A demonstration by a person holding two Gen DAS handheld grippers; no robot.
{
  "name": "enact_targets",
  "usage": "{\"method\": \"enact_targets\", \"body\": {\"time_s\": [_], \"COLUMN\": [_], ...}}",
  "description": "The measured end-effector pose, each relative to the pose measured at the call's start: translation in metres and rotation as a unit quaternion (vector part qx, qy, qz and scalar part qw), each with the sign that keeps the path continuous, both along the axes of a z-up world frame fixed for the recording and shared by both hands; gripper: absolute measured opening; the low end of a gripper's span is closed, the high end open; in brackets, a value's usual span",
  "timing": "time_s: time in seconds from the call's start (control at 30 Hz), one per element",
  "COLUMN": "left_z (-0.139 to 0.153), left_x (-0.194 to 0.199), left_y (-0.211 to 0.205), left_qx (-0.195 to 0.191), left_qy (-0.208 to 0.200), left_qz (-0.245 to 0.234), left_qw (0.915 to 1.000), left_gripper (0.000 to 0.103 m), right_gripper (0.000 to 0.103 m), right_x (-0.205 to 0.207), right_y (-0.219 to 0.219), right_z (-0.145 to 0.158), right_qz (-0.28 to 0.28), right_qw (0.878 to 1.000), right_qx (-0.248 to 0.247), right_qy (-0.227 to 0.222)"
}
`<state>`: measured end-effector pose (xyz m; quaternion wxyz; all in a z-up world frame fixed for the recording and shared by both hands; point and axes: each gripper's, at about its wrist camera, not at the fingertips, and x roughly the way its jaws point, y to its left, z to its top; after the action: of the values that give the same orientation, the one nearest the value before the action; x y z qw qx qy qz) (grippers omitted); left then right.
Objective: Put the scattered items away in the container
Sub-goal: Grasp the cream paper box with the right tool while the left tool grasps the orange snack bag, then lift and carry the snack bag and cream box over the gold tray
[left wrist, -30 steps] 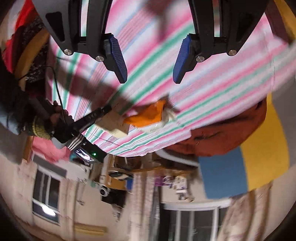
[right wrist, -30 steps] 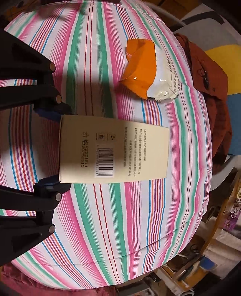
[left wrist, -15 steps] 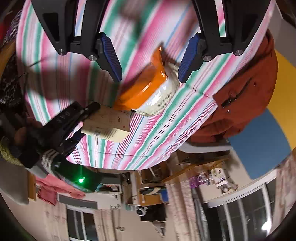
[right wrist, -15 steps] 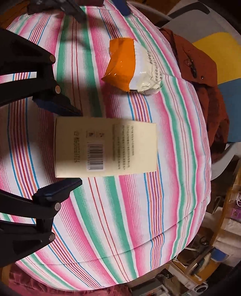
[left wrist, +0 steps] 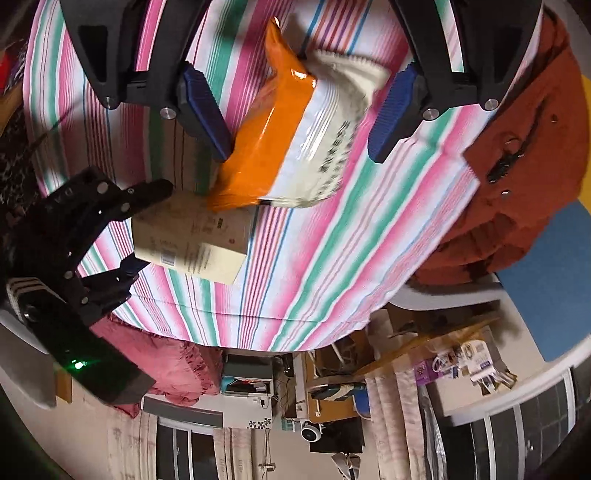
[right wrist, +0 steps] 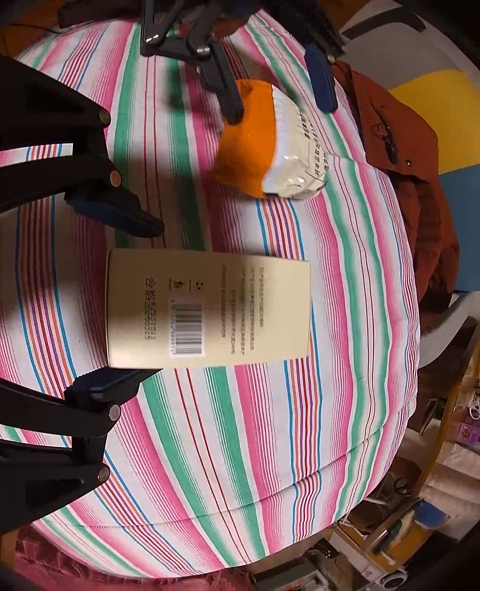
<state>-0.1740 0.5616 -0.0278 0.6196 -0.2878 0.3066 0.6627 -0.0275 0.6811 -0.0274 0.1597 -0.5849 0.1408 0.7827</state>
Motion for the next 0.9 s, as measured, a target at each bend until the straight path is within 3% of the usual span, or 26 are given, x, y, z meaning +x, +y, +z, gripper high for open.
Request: {"method": "enact_targets", "body": {"time_s": [0.17,0.3,0.43,0.53,0.57,0.6,0.9], "left_z": [-0.016,-0.025,-0.027,-0.027,-0.026,-0.026,-0.025], "left_x": [0.002,0.003,0.002,0.007,0.01,0.012,0.037], "left_y": [0.006,-0.003,-0.015,-0.025,-0.028,-0.031,-0.084], "left_qx": [-0.005,0.002,0.012,0.01,0.007,0.006,-0.007], "left_qy": [-0.037,-0.047,-0.06,-0.051,-0.046,-0.045,-0.058], "left_qz": [0.011,0.052,0.093,0.123,0.132,0.138,0.212], "left_qw": [0.9993,0.9976,0.9937,0.9911,0.9901,0.9893,0.9756], "left_gripper": [0.078,0.066,0.062,0.062,0.062,0.062,0.062], "right_gripper": [0.066,0.066,0.066,0.063,0.054,0.051,0.05], "right_x": [0.001,-0.005,-0.012,-0.03,-0.033,-0.035,-0.045], "right_y": [0.005,0.007,0.01,0.005,0.004,0.002,-0.013], "right_z": [0.005,0.009,0.008,-0.001,-0.004,-0.006,-0.007], "right_qz": [-0.014,-0.02,-0.022,-0.017,-0.013,-0.009,0.038], "right_qw": [1.0,1.0,0.999,0.999,0.999,0.999,0.998], "right_qx": [-0.005,0.005,0.011,0.025,0.031,0.035,0.033], "right_qy": [0.015,0.023,0.03,0.032,0.029,0.027,0.039]}}
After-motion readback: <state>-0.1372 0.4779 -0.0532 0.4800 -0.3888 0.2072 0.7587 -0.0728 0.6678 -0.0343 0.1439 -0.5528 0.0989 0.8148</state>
